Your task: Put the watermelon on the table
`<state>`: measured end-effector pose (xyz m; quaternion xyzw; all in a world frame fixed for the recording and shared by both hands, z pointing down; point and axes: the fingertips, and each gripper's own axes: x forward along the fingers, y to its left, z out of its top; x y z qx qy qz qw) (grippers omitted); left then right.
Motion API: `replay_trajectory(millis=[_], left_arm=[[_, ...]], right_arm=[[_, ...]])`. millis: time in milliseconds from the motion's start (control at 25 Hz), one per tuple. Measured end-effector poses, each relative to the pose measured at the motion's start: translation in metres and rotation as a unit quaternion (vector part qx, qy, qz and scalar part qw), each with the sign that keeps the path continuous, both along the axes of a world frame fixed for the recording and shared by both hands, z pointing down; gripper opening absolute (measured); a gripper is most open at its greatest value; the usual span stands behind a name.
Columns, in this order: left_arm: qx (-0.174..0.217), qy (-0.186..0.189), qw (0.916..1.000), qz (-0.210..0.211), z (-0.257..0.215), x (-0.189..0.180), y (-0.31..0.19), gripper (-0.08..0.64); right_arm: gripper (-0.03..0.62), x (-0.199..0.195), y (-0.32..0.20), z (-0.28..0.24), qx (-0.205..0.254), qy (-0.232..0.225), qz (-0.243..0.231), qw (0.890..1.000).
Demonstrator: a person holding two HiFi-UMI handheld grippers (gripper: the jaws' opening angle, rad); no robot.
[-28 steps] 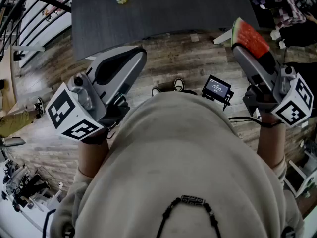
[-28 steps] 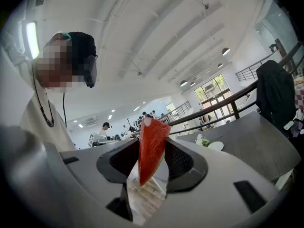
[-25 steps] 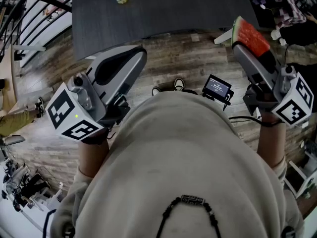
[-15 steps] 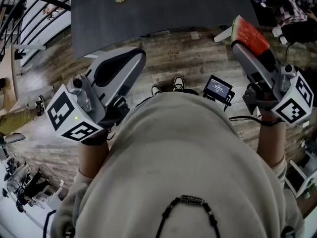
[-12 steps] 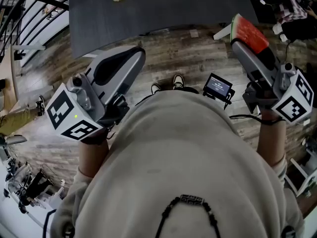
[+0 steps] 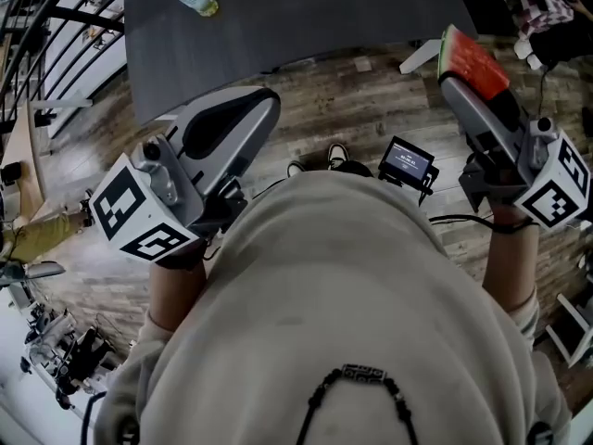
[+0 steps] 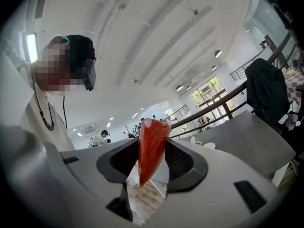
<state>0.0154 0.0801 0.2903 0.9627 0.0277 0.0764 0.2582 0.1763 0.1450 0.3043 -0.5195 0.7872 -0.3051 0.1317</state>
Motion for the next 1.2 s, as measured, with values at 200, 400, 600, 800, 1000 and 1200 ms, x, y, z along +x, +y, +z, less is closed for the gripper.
replay_trajectory(millis=[200,400,600,800,1000,1200], left_arm=[[0.004,-0.007,0.9999,0.013,0.002,0.012,0.0,0.006],[0.004,-0.013,0.9995,0.028,0.002,0.018,0.001,0.006],[0.003,-0.012,0.9992,0.039,0.003,0.025,0.002,0.006],[0.005,-0.009,0.9987,0.049,0.005,0.031,-0.003,0.006],[0.007,0.002,0.9977,0.067,0.007,0.037,-0.009,0.006],[0.016,0.018,0.9959,0.087,0.004,0.047,-0.017,0.006]], right_arm=[[0.186,0.009,0.005,0.005,0.0,-0.006,0.006,1.0],[0.186,0.013,0.007,0.001,0.009,0.012,0.01,1.0],[0.186,0.02,0.015,0.003,0.006,0.016,0.024,1.0],[0.186,0.025,0.016,0.002,0.009,0.024,0.037,0.999],[0.186,0.029,0.018,0.003,0.007,0.028,0.058,0.998],[0.186,0.033,0.023,0.002,0.01,0.031,0.084,0.996]])
